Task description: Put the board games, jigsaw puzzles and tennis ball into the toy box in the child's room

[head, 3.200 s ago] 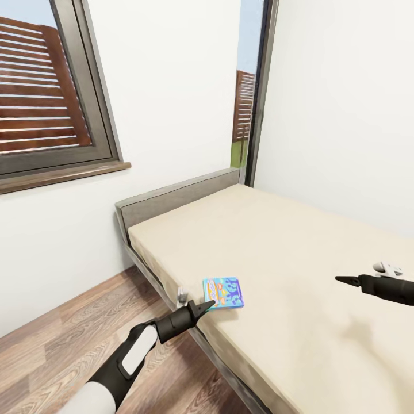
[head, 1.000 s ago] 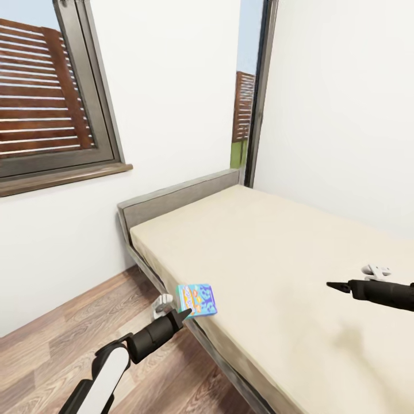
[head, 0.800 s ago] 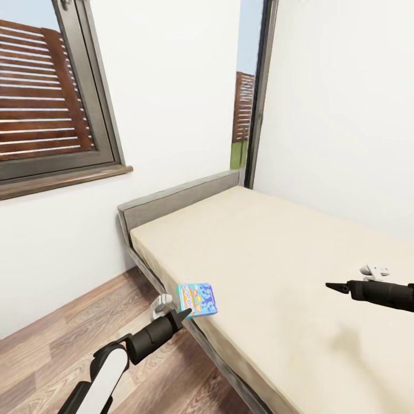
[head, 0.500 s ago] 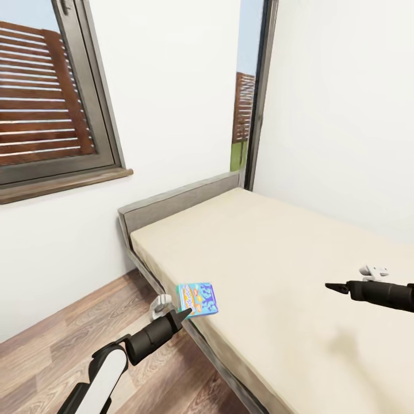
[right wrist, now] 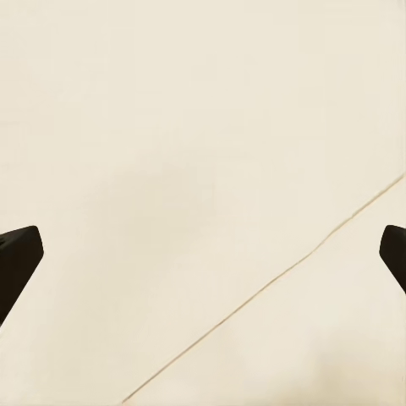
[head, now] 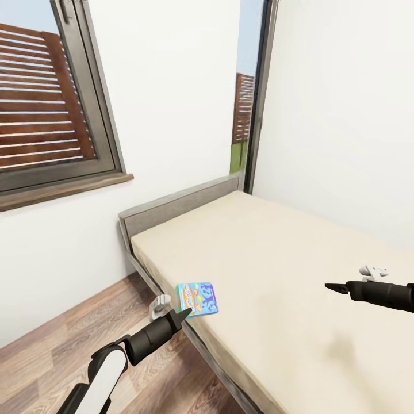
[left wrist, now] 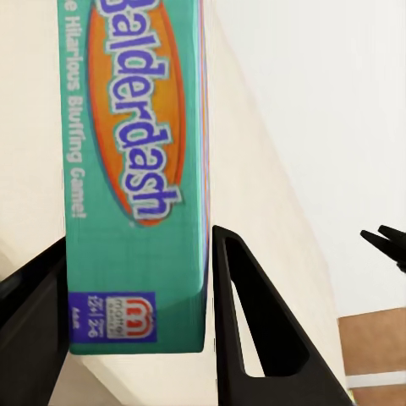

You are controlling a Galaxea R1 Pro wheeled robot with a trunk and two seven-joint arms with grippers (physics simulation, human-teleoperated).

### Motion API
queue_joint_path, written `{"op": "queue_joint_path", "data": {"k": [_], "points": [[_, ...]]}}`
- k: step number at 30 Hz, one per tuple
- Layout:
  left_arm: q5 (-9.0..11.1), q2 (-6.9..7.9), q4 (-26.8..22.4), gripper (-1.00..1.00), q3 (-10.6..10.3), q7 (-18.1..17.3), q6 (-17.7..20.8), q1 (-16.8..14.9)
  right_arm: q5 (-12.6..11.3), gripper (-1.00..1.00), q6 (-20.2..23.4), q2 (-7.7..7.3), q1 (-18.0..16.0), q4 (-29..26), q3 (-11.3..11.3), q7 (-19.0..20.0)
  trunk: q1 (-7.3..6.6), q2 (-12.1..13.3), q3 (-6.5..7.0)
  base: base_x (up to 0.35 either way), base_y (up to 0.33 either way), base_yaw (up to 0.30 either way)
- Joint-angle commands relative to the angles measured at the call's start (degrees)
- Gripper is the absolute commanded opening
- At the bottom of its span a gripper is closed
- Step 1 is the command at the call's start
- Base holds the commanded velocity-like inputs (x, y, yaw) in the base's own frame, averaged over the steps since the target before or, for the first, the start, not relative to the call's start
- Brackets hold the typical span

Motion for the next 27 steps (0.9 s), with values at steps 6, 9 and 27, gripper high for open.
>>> {"op": "queue_joint_path", "data": {"k": [6,9,27], "points": [[0.08,0.02,0.11,-1.0,-0.01,0.02,0.24,-0.03,-0.43,1.0,0.51,-0.01,-0.04,-0.01,-0.05,-0.14,-1.33,2.4,1.03,0.0,0.0,-0.004],[0.04,0.02,0.22,-1.0,-0.01,0.04,0.26,-0.03,-0.43,1.0,0.56,-0.01,-0.04,-0.01,-0.05,-0.14,-1.99,3.6,1.57,0.0,0.0,0.0],[0.03,-0.05,0.47,-1.0,-0.03,0.24,0.27,-0.03,-0.44,1.0,0.63,-0.01,-0.04,-0.09,-0.13,-0.12,-5.95,10.82,4.8,0.0,0.0,0.0]]}}
